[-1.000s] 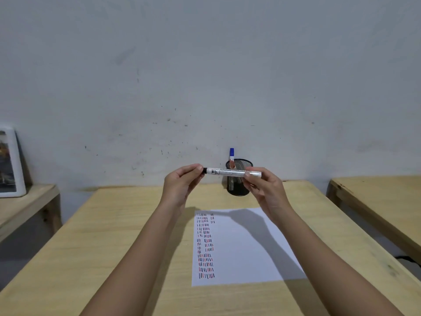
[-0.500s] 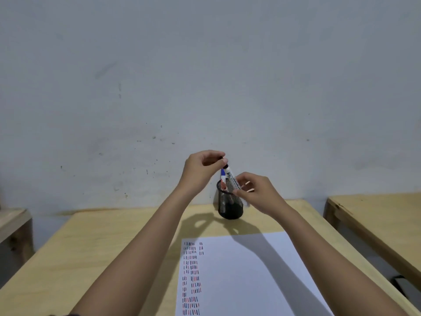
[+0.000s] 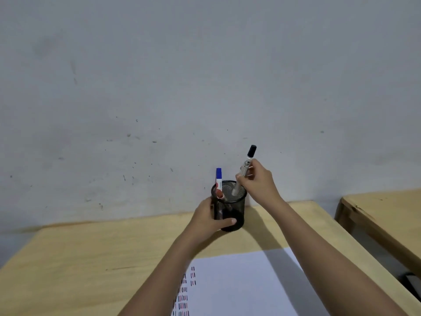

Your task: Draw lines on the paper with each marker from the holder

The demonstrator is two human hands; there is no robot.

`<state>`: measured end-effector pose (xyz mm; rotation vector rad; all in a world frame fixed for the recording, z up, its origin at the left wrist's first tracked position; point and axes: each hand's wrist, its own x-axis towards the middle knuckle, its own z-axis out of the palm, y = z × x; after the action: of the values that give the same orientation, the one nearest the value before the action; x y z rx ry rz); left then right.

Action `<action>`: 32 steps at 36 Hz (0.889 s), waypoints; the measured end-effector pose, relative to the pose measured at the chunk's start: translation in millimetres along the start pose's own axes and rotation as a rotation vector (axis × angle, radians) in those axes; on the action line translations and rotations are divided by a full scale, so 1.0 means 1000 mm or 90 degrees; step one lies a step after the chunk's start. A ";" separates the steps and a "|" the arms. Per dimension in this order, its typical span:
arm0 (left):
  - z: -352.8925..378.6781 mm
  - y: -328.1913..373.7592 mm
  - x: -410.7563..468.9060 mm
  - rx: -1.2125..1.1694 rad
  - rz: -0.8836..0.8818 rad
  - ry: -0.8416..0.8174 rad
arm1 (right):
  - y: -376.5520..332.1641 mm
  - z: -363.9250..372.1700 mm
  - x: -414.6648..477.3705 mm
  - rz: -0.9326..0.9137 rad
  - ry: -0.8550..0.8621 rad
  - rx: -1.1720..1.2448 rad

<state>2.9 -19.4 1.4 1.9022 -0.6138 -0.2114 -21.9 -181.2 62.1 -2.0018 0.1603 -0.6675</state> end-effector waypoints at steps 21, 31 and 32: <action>0.016 -0.021 0.018 -0.028 0.018 0.066 | 0.014 0.005 0.006 0.028 -0.061 -0.136; 0.016 -0.019 0.019 0.002 0.009 0.061 | 0.009 0.006 -0.001 0.022 -0.040 -0.142; 0.016 -0.019 0.019 0.004 0.011 0.061 | 0.009 0.006 -0.001 0.020 -0.035 -0.142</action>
<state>18.5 -36.4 -19.5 1.9015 -0.5670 -0.1073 -18.3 -180.4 51.9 -2.2242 0.2415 -0.5943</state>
